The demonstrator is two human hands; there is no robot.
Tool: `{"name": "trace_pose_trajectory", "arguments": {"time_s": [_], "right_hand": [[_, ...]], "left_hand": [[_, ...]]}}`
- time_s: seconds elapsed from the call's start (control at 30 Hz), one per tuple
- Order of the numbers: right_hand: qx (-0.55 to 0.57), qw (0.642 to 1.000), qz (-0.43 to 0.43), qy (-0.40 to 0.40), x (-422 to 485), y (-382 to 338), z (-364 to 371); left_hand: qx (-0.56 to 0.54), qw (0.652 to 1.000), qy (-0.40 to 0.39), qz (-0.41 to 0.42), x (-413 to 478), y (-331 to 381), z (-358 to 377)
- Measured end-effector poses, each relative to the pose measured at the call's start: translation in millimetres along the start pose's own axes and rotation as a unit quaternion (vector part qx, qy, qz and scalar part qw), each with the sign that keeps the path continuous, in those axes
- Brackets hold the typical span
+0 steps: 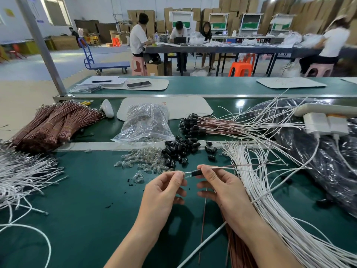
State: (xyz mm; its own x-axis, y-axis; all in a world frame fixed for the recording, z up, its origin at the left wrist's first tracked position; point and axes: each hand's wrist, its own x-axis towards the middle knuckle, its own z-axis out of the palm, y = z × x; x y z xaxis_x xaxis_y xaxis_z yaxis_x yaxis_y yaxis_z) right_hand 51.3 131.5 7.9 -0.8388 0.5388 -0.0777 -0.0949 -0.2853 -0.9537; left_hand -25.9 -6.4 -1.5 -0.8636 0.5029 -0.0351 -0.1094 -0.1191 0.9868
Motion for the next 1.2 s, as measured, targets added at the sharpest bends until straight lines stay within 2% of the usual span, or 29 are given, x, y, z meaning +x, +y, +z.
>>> {"name": "trace_pose_trajectory", "arguments": {"time_s": [0.33, 0.57, 0.93, 1.2], "right_hand": [[-0.033, 0.996, -0.002, -0.078, -0.7, 2.7, -0.1], [-0.023, 0.998, -0.002, -0.056, 0.9, 5.0, -2.4], [-0.049, 0.997, 0.005, -0.062, 3.3, 8.1, -6.3], [-0.064, 0.996, 0.000, -0.056, 2.5, 8.1, -5.8]], "left_hand": [[0.006, 1.000, -0.008, 0.009, -0.5, 0.1, 1.4], [0.038, 0.999, -0.013, 0.026, -0.3, -1.6, 2.3], [0.180, 0.977, 0.017, 0.111, -6.7, -5.1, 3.1], [0.212, 0.967, 0.018, 0.138, -7.7, -8.0, 3.4]]}}
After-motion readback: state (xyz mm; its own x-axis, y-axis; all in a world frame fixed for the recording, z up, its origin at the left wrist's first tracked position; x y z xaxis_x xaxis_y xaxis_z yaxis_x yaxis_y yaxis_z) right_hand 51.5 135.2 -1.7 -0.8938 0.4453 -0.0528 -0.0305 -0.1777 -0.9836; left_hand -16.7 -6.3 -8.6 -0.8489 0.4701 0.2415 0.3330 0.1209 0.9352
